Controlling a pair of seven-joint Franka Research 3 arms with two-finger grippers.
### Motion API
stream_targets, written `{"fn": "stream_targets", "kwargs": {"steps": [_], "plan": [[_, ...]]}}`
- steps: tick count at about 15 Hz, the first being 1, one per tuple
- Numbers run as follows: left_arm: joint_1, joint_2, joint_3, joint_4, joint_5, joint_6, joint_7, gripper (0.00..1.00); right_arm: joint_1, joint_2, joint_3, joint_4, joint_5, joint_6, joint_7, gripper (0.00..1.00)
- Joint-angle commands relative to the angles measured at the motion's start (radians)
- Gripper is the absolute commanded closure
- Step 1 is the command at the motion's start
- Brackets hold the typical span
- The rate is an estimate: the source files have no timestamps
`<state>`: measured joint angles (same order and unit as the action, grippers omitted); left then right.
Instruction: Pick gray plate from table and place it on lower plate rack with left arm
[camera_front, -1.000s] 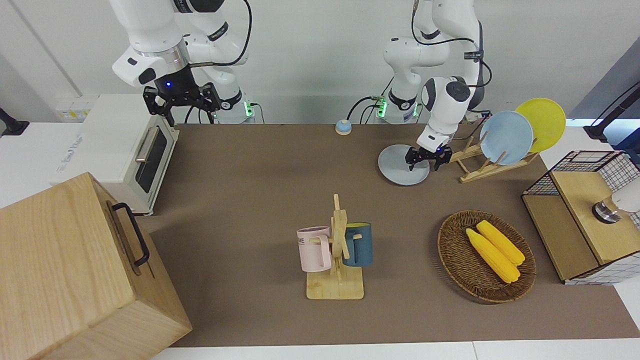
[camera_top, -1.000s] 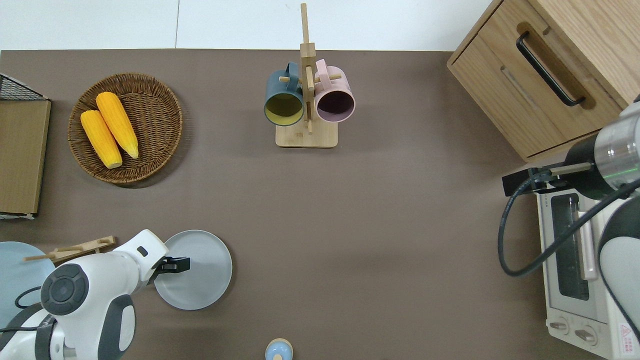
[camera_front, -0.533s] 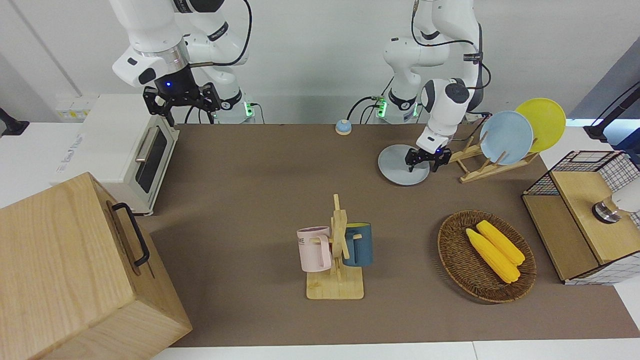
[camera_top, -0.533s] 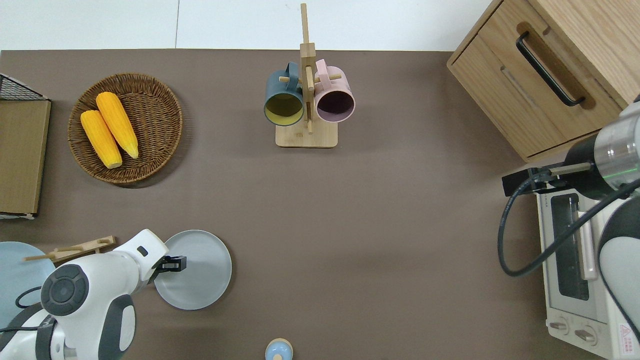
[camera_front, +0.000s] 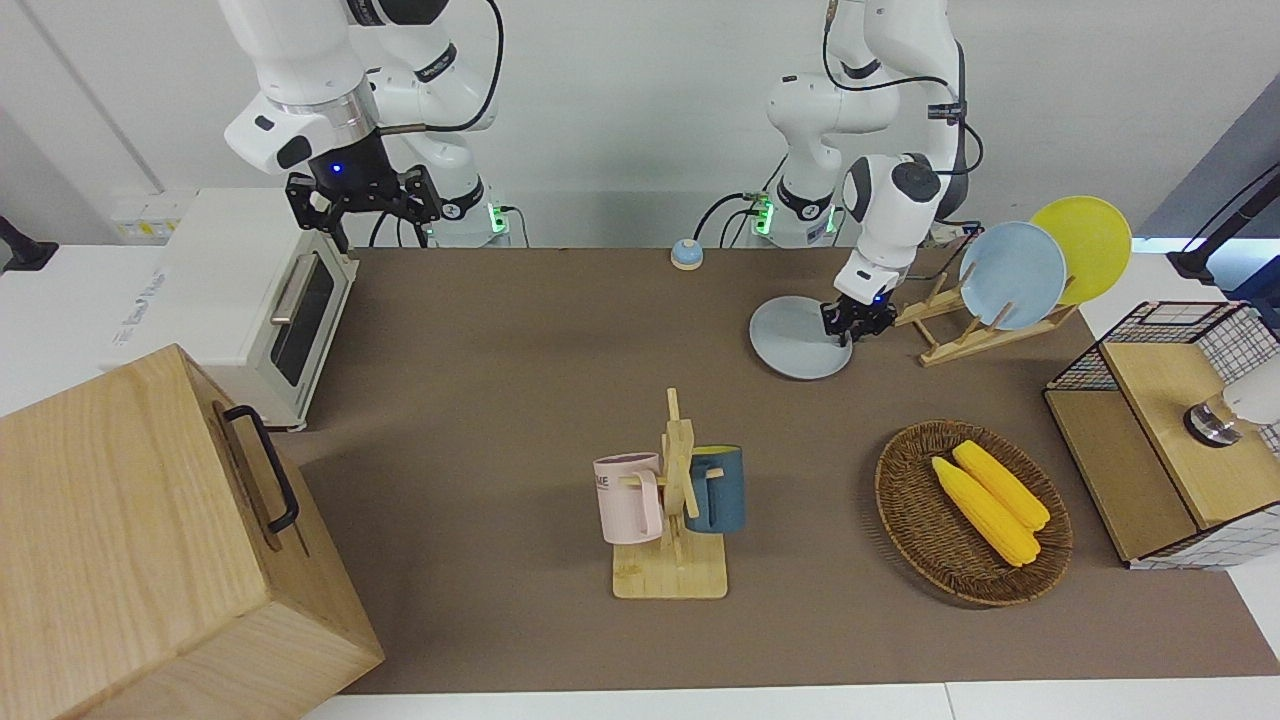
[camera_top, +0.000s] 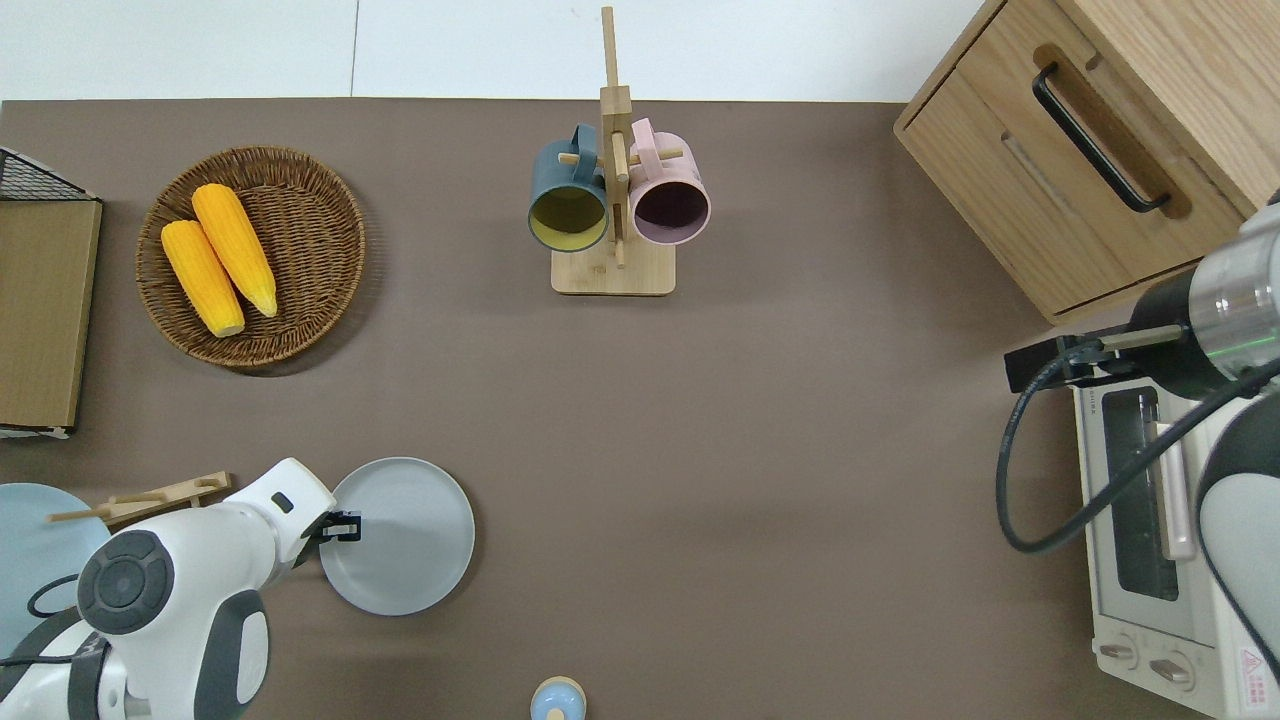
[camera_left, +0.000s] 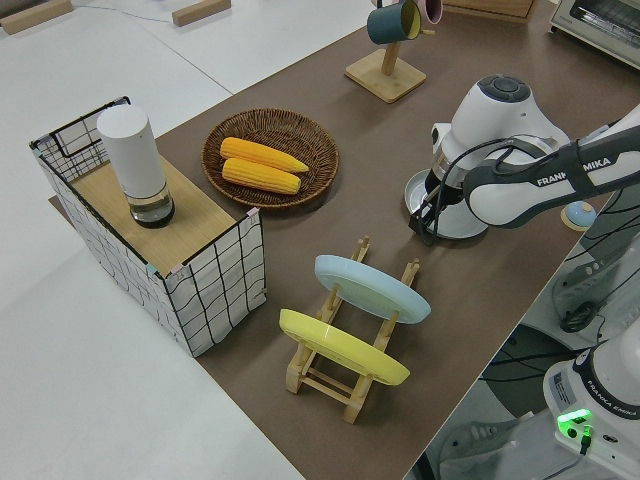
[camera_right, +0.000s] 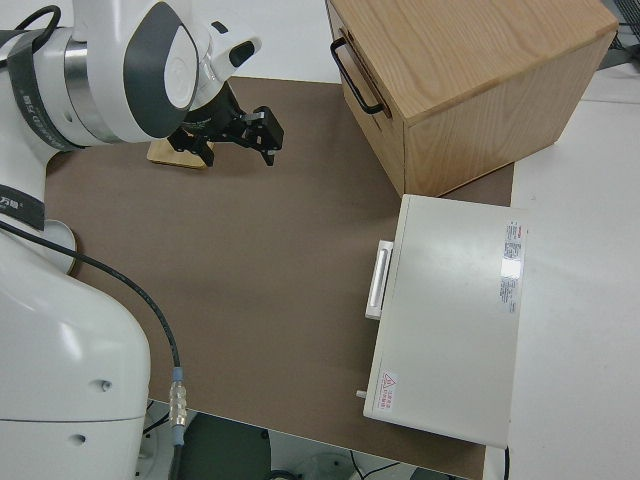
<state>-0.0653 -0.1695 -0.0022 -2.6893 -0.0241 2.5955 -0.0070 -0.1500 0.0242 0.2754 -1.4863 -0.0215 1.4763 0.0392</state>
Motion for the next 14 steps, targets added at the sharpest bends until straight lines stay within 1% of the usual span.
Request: {"fn": "stream_targets", "kwargs": {"steps": [1, 4, 10, 14], "plan": [[-0.008, 0.001, 0.004, -0.018, 0.009, 0.011, 0.002, 1.00, -0.019, -0.001, 0.018, 0.009, -0.002, -0.014, 0.013, 0.017], [-0.008, -0.008, 0.004, -0.017, 0.009, -0.005, 0.001, 1.00, -0.019, -0.003, 0.018, 0.009, -0.002, -0.013, 0.013, 0.017], [-0.001, -0.080, 0.007, -0.003, 0.007, -0.107, -0.005, 1.00, -0.019, -0.003, 0.018, 0.009, -0.002, -0.014, 0.013, 0.017], [0.002, -0.142, 0.010, 0.052, 0.006, -0.254, -0.010, 1.00, -0.019, -0.003, 0.018, 0.009, -0.002, -0.014, 0.013, 0.017]]}}
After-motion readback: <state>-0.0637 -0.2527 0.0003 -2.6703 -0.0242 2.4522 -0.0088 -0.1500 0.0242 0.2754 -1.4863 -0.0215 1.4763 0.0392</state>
